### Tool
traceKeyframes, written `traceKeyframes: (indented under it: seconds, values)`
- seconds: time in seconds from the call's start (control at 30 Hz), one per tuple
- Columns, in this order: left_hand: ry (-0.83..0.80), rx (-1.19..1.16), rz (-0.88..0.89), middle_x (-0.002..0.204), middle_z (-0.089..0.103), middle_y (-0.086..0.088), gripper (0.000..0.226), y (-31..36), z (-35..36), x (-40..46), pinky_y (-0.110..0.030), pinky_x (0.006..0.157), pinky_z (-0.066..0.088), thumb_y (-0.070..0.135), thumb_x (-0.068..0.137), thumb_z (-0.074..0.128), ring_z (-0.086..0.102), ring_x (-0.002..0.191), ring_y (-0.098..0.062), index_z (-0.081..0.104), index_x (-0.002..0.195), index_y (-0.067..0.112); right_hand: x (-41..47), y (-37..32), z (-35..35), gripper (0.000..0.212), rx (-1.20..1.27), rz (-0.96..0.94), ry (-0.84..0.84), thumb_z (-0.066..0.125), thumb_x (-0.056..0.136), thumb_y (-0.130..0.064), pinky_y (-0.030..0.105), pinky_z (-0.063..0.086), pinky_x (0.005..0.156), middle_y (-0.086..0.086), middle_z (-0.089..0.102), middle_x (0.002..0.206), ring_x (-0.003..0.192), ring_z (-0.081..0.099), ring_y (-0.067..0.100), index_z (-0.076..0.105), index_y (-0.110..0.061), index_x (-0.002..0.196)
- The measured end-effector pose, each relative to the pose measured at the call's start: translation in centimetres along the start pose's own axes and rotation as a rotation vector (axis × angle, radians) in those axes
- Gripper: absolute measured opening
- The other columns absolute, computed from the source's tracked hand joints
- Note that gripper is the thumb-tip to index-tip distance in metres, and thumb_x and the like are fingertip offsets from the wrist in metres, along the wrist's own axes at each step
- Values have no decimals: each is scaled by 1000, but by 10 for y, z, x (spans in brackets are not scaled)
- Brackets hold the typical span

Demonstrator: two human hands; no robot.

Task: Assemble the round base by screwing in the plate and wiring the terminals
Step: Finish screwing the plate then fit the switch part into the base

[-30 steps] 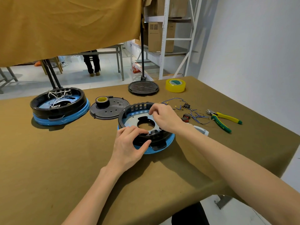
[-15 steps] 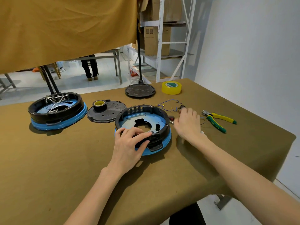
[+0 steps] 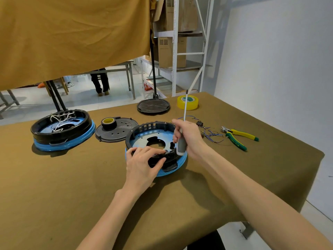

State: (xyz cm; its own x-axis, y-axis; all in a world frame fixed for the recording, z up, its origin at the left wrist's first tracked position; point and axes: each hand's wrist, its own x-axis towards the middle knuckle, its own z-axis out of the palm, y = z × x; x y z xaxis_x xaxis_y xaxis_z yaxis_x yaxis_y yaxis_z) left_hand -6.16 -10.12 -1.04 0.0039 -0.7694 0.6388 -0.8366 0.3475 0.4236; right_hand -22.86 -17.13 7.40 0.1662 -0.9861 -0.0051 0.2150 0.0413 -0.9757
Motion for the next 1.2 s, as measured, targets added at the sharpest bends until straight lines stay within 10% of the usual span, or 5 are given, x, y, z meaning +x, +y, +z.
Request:
traceKeyframes:
  seconds: [0.7,0.97,1.1,1.2]
  values:
    - [-3,-4,-41,106,77,10,34,-6,1,2,-29,90,28,43,85,80,61,98,-8,78,115,27,-3,10,52,50,-135,-307,1,50,102,-7,28,29,44,5,35,47,37,30,17,38,-11,53]
    - [-28,92,53,108,75,12,36,-6,-1,1,-29,88,28,49,91,70,64,99,-10,73,122,31,0,11,27,41,-141,-220,55,63,101,-33,30,39,45,1,41,49,42,38,18,48,-14,68]
    - [-21,129,123,106,76,10,37,-7,-1,0,-31,87,33,47,93,67,66,96,-13,73,126,30,3,16,-23,19,-406,-171,265,53,103,-27,32,48,47,3,59,75,51,53,12,45,-13,114]
    - [-15,165,139,102,77,9,36,-5,-3,-1,-33,84,36,43,91,72,67,92,-14,74,124,30,-4,37,-62,13,-971,-135,314,50,104,-21,44,54,60,3,61,92,69,62,19,41,-17,114]
